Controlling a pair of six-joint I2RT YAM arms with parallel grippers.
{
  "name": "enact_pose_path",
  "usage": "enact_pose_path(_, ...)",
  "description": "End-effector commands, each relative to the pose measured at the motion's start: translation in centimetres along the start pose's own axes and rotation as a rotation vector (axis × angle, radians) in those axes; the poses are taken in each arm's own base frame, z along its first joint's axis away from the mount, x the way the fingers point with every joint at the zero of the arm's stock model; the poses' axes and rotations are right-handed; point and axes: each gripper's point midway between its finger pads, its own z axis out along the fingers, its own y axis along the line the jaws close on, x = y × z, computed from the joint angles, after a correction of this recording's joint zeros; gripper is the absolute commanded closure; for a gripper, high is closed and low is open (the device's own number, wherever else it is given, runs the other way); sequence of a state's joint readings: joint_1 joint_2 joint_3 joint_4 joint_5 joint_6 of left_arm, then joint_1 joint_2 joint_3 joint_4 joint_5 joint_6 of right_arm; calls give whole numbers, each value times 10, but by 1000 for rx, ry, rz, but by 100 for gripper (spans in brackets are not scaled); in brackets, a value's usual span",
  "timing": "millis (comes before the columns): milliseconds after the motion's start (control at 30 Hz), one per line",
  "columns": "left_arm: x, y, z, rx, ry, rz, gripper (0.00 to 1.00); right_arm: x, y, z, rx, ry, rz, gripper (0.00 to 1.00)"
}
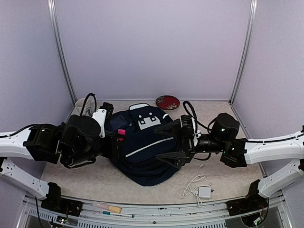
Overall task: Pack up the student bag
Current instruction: Pass from the left arm to the right
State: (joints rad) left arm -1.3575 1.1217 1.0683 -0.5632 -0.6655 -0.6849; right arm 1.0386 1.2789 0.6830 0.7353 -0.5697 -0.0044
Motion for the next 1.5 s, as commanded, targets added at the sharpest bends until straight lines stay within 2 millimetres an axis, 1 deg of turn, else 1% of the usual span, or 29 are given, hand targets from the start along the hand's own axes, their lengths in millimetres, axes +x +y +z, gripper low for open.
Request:
enact_pose_path(0,-78,-56,-32,269,-329,86,84,-23,0,21,-119,-49,106,11)
enact_pose_path(67,-90,-68,-46,370,-399,84,84,-20,-4,29,-133,-34,139,12)
enact_pose_path(133,-96,-78,-54,427,-434,98,84,-20,-6,35,-154,-34,164,13)
enact_pose_path(167,-96,-83,-56,447,-437,110,84,-23,-6,37,-166,-45,171,13)
enact_pose_path(267,-93,-99,-58,509,-437,152,84,-27,-8,43,-186,-69,191,14)
enact_pose_path(367,-88,-112,-64,563,-440,187,84,-29,-10,46,-210,-81,216,16)
enact_pose_path(467,-83,-121,-69,614,-438,208,84,-29,-10,47,-239,-87,242,24)
enact_pose_path(533,-81,-124,-67,618,-426,221,85,-31,-6,48,-281,-86,245,29)
enact_pose_path(633,-76,-126,-63,614,-403,240,84,-27,6,47,-370,-57,250,32)
enact_pose_path(800,-72,-127,-61,610,-391,253,85,-30,9,42,-381,-57,233,47)
enact_pose_path(933,-68,-128,-58,607,-378,264,85,-36,13,38,-393,-71,205,67)
enact_pose_path(1067,-66,-128,-55,594,-372,270,85,-35,11,37,-383,-57,208,87)
enact_pose_path(1133,-65,-127,-53,584,-369,274,84,-34,10,36,-372,-57,209,93)
enact_pose_path(1167,-64,-126,-53,580,-368,274,81,-34,10,35,-369,-58,208,95)
enact_pose_path(1200,-63,-125,-51,574,-365,276,73,-34,10,34,-365,-57,209,99)
enact_pose_path(1267,-60,-122,-48,553,-356,279,42,-33,7,32,-347,-53,214,100)
enact_pose_path(1300,-60,-120,-46,537,-352,281,20,-31,5,30,-330,-46,223,100)
enact_pose_path(1333,-58,-116,-43,515,-345,282,4,-28,2,28,-313,-37,232,100)
enact_pose_path(1367,-56,-112,-40,487,-339,284,1,-25,-1,26,-290,-25,243,100)
enact_pose_path(1467,-51,-89,-20,332,-313,295,1,-9,-19,15,-174,41,284,100)
